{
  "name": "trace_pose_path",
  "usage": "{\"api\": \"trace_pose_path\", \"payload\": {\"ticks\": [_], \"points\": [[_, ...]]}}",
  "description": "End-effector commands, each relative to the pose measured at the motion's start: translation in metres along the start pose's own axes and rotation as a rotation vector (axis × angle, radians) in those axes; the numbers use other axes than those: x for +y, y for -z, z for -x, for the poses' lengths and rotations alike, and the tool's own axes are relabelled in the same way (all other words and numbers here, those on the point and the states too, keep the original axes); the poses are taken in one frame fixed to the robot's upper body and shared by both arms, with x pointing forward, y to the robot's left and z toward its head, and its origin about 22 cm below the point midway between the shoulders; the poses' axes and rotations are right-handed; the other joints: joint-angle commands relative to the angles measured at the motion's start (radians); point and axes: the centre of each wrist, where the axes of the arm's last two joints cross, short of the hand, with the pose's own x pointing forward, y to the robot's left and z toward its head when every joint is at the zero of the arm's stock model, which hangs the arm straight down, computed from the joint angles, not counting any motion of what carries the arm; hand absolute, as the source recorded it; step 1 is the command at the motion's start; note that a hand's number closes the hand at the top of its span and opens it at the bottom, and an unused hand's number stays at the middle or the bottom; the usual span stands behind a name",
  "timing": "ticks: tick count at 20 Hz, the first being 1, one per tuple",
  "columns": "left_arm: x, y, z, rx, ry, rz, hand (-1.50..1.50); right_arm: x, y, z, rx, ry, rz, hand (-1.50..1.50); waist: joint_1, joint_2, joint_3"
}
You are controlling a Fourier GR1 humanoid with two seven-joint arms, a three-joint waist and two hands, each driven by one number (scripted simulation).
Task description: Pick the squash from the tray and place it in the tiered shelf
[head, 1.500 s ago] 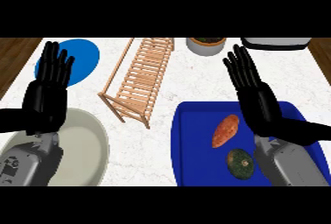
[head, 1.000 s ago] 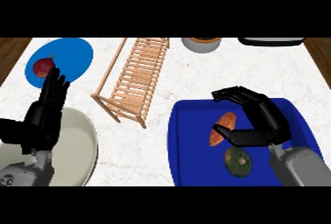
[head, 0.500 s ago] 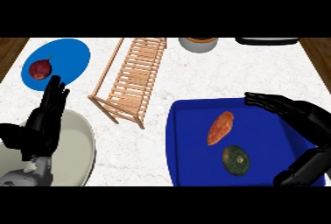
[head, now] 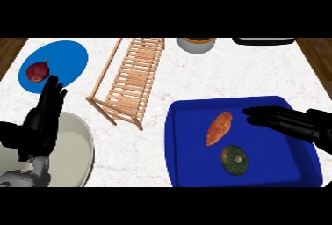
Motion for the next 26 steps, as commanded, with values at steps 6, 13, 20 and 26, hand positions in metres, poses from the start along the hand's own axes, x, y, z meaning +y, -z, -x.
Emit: {"api": "trace_pose_path", "payload": {"ticks": [6, 13, 20, 26], "points": [[-0.006, 0.003, -0.005, -0.011, -0.002, 0.025, 0.00, 0.049, 0.021, -0.052, 0.244, -0.300, -0.023, -1.50, 0.027, 0.010, 0.001], [-0.004, -0.009, 0.001, 0.013, 0.001, 0.024, 0.00, 0.089, 0.028, -0.056, 0.351, -0.471, -0.008, -1.50, 0.027, 0.009, 0.002], [-0.001, 0.015, 0.003, -0.003, -0.002, 0.013, 0.00, 0.105, 0.043, -0.020, 0.505, -0.547, -0.045, -1.50, 0.023, 0.012, 0.002], [-0.001, -0.008, -0.007, -0.021, -0.001, 0.015, 0.00, 0.124, 0.026, 0.015, 0.467, -0.516, -0.043, -1.50, 0.025, 0.010, 0.003]]}}
